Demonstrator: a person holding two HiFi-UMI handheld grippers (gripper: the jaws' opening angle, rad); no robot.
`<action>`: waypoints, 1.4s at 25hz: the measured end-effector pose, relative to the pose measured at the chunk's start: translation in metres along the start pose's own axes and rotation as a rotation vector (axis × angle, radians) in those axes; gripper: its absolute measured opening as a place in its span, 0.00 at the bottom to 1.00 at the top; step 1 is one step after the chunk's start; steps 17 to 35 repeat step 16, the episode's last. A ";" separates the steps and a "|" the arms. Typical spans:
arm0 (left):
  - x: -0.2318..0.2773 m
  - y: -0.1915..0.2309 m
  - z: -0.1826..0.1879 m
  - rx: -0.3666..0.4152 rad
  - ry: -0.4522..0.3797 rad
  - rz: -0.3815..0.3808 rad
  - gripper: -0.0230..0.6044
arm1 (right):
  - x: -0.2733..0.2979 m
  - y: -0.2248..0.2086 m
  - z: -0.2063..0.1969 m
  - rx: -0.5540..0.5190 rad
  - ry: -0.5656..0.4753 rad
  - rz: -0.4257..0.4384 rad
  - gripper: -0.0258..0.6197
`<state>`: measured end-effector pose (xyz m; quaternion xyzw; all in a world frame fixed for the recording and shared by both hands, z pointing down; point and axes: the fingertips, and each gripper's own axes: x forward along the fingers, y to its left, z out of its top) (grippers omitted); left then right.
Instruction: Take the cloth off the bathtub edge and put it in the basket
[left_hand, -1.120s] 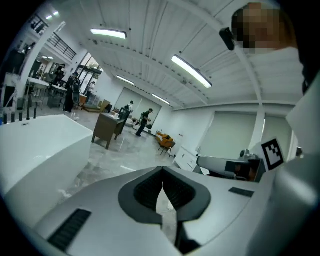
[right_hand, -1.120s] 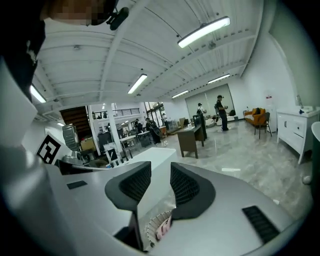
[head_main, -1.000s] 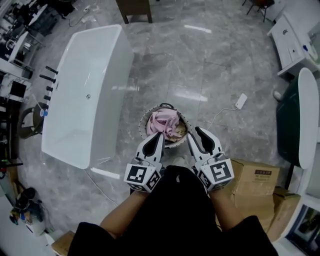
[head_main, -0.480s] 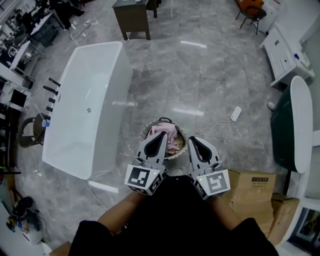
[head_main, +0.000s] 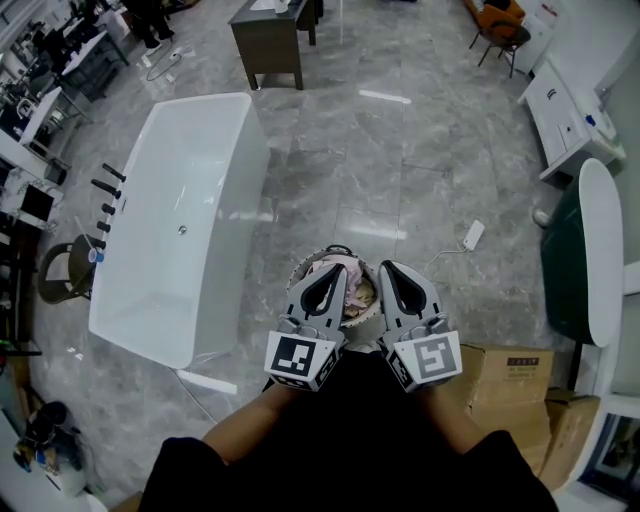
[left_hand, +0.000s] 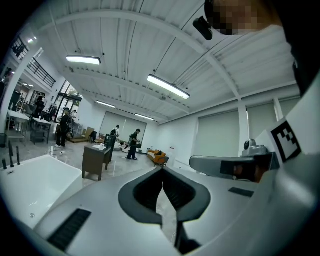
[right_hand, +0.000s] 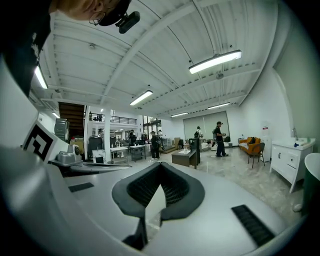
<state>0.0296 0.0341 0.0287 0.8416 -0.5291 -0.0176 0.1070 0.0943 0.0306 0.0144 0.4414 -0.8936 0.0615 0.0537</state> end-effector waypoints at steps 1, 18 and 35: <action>-0.001 0.003 0.002 0.005 0.000 0.000 0.06 | 0.001 0.002 0.000 -0.005 0.001 -0.007 0.09; -0.007 0.029 0.023 0.090 -0.012 -0.076 0.06 | 0.019 0.018 0.008 0.006 -0.024 -0.105 0.09; -0.007 0.029 0.023 0.090 -0.012 -0.076 0.06 | 0.019 0.018 0.008 0.006 -0.024 -0.105 0.09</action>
